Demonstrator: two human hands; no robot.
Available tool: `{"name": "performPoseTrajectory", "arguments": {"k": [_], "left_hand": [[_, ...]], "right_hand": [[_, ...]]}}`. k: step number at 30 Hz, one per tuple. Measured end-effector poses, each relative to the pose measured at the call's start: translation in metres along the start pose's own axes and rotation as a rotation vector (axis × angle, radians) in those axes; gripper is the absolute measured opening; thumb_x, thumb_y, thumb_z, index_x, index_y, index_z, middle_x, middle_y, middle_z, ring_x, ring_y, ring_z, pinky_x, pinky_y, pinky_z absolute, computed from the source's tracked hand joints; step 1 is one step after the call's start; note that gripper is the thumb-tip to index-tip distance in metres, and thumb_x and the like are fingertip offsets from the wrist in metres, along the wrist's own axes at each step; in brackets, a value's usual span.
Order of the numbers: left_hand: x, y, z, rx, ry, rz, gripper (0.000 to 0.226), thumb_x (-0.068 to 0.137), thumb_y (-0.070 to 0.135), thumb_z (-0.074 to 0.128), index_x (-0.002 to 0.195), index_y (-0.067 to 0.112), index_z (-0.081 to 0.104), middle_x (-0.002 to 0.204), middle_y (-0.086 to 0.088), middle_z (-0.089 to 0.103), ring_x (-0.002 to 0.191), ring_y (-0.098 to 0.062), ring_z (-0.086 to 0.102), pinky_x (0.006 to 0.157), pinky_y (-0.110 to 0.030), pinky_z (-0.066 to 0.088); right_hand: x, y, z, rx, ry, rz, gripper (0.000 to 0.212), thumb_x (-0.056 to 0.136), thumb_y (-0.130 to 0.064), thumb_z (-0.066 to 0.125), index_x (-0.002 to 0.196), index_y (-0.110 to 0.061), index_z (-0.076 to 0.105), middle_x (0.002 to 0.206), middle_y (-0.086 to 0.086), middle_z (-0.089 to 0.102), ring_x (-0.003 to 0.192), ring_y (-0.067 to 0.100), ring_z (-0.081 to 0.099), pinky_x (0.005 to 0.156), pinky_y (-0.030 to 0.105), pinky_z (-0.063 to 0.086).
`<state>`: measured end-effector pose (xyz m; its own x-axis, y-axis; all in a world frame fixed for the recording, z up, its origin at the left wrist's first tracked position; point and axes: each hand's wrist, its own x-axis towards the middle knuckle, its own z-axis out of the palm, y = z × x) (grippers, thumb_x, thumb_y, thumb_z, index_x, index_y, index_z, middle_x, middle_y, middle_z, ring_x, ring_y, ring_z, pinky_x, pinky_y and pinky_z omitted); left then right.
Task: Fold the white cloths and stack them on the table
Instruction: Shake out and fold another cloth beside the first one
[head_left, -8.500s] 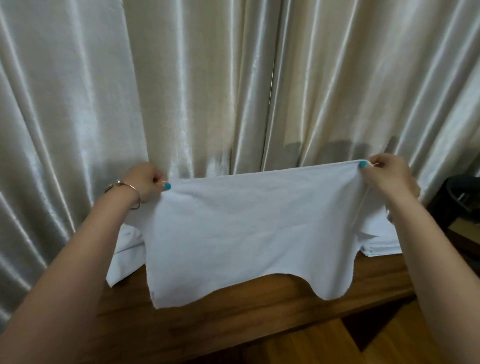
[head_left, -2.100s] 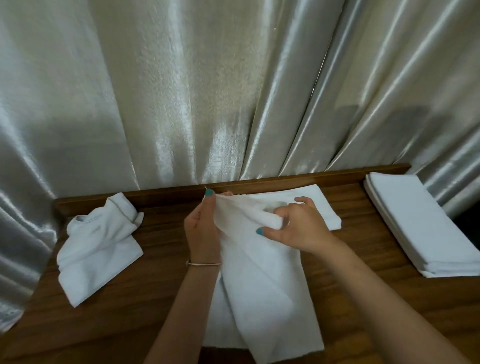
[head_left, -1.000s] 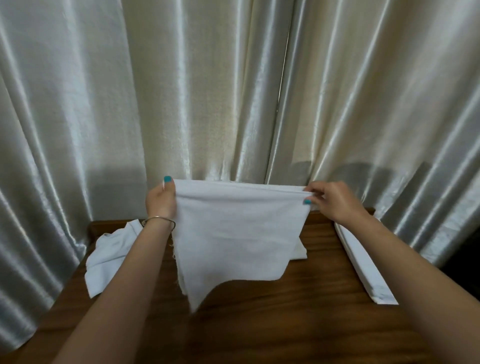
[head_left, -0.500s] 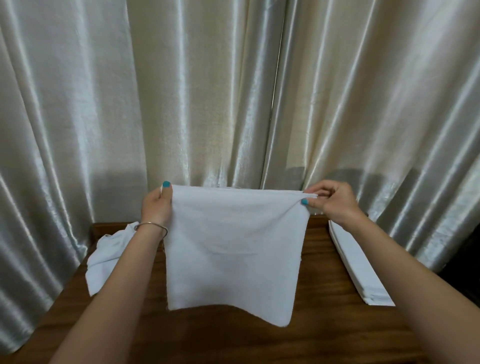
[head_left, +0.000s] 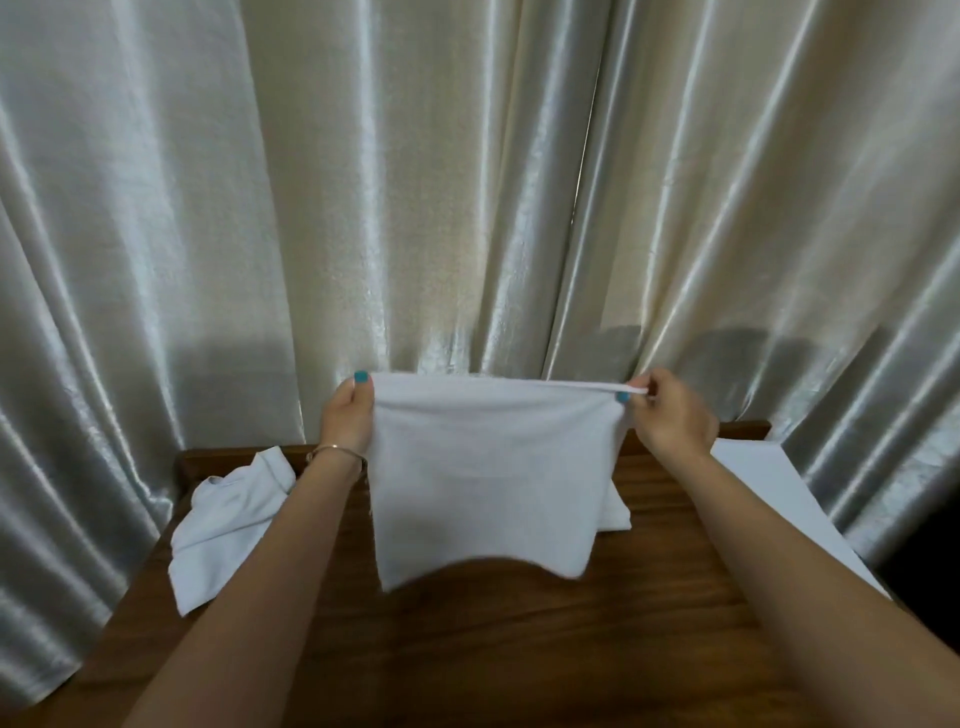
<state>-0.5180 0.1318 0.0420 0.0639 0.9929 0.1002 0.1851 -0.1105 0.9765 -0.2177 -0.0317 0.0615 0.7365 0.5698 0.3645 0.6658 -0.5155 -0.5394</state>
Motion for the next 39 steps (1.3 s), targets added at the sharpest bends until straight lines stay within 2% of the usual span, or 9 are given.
{"name": "performPoseTrajectory", "arguments": {"k": [3,6,8,12,15,18,25,33,39], "left_hand": [[0.009,0.019,-0.001,-0.021,-0.048,0.145,0.035,0.1,0.032,0.038,0.092,0.004,0.056,0.086,-0.009,0.05,0.076,-0.014,0.045,0.062,-0.023,0.033],[0.009,0.021,-0.007,-0.041,-0.051,0.198,0.036,0.101,0.033,0.037,0.096,0.004,0.057,0.087,-0.008,0.05,0.075,-0.01,0.045,0.064,-0.021,0.033],[0.001,0.008,-0.01,-0.065,-0.067,0.199,0.029,0.101,0.034,0.037,0.094,0.012,0.054,0.088,-0.006,0.049,0.077,-0.009,0.045,0.066,-0.022,0.035],[-0.044,-0.034,-0.019,0.03,-0.098,0.138,0.021,0.101,0.02,0.038,0.091,0.007,0.051,0.078,0.001,0.048,0.072,-0.003,0.042,0.059,-0.004,0.036],[-0.089,-0.077,-0.027,0.08,-0.141,0.038,0.021,0.101,0.019,0.038,0.1,0.013,0.058,0.089,0.005,0.055,0.085,-0.006,0.049,0.061,0.002,0.037],[-0.138,-0.115,-0.034,0.082,-0.16,-0.071,0.018,0.1,0.028,0.038,0.104,0.023,0.055,0.09,0.015,0.055,0.086,-0.001,0.05,0.07,-0.011,0.039],[-0.219,-0.167,-0.048,0.035,-0.182,-0.214,0.033,0.099,0.034,0.041,0.118,0.016,0.06,0.108,-0.004,0.063,0.103,-0.019,0.057,0.086,-0.032,0.045],[-0.26,-0.172,-0.055,0.046,-0.214,-0.21,0.024,0.099,0.027,0.04,0.091,0.022,0.062,0.09,0.002,0.061,0.085,-0.01,0.054,0.072,-0.022,0.042],[-0.271,-0.176,-0.064,0.093,-0.307,-0.229,0.023,0.1,0.027,0.038,0.099,0.026,0.061,0.092,0.007,0.063,0.087,-0.005,0.056,0.07,-0.018,0.041]], "right_hand": [[0.013,-0.01,0.006,0.377,0.032,0.05,0.018,0.091,-0.012,0.048,0.078,-0.025,0.049,0.085,0.005,0.068,0.074,0.023,0.065,0.063,0.037,0.051],[0.007,-0.008,0.009,0.632,0.011,0.018,0.034,0.092,0.002,0.046,0.074,-0.026,0.044,0.114,0.015,0.067,0.103,0.024,0.066,0.081,0.041,0.057],[-0.011,0.002,0.01,0.588,-0.034,-0.054,0.037,0.093,0.004,0.046,0.076,-0.029,0.044,0.121,0.011,0.066,0.114,0.021,0.061,0.093,0.04,0.053],[-0.058,0.048,0.029,0.493,-0.202,-0.012,0.013,0.092,0.003,0.05,0.084,-0.007,0.047,0.115,-0.007,0.065,0.11,0.013,0.059,0.087,0.028,0.044],[-0.097,0.086,0.046,0.485,-0.296,0.012,0.023,0.09,0.006,0.053,0.078,-0.01,0.043,0.11,-0.006,0.068,0.115,0.018,0.06,0.089,0.028,0.046],[-0.136,0.111,0.049,0.428,-0.418,0.062,0.023,0.093,0.003,0.054,0.078,-0.014,0.047,0.115,0.0,0.069,0.112,0.015,0.059,0.078,0.016,0.044],[-0.196,0.148,0.042,0.383,-0.475,0.085,0.027,0.091,0.004,0.057,0.075,-0.016,0.048,0.089,-0.009,0.066,0.085,-0.003,0.064,0.062,0.008,0.042],[-0.226,0.167,0.024,0.313,-0.564,0.099,0.018,0.09,-0.004,0.062,0.08,-0.016,0.053,0.077,-0.006,0.069,0.079,0.003,0.063,0.063,0.021,0.043],[-0.237,0.178,0.021,0.266,-0.656,0.16,0.012,0.09,-0.006,0.064,0.086,-0.014,0.056,0.087,0.005,0.069,0.069,0.014,0.073,0.068,0.033,0.057]]}}
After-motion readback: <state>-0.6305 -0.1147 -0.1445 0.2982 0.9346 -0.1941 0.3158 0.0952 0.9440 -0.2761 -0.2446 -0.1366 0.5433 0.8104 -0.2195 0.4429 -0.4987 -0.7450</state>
